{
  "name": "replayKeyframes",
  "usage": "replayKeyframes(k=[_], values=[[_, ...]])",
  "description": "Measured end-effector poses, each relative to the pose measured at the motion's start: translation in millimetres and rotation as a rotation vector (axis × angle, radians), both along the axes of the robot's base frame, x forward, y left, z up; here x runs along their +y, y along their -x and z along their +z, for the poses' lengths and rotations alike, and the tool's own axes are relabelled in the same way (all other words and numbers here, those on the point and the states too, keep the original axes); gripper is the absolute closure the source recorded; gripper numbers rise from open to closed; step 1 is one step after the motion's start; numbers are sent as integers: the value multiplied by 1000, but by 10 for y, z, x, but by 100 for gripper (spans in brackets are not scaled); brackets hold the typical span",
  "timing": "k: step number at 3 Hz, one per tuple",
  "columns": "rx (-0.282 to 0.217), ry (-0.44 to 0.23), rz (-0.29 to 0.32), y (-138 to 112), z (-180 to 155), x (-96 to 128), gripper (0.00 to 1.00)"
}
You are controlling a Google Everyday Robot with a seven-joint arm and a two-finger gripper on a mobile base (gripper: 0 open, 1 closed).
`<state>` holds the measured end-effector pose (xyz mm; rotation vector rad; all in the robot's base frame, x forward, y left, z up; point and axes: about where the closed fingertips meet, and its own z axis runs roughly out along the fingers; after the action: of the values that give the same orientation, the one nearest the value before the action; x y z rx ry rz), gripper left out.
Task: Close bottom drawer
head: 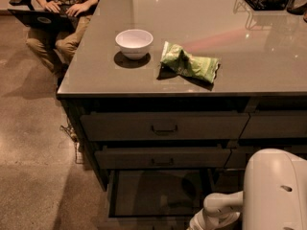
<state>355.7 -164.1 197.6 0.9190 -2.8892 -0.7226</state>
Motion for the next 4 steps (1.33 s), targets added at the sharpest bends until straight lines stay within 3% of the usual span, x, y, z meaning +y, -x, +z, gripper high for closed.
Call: replayKeyframes(k=[2, 4], values=[[-152, -53, -73, -378, -253, 161, 100], [-164, -74, -79, -420, -287, 192, 100]])
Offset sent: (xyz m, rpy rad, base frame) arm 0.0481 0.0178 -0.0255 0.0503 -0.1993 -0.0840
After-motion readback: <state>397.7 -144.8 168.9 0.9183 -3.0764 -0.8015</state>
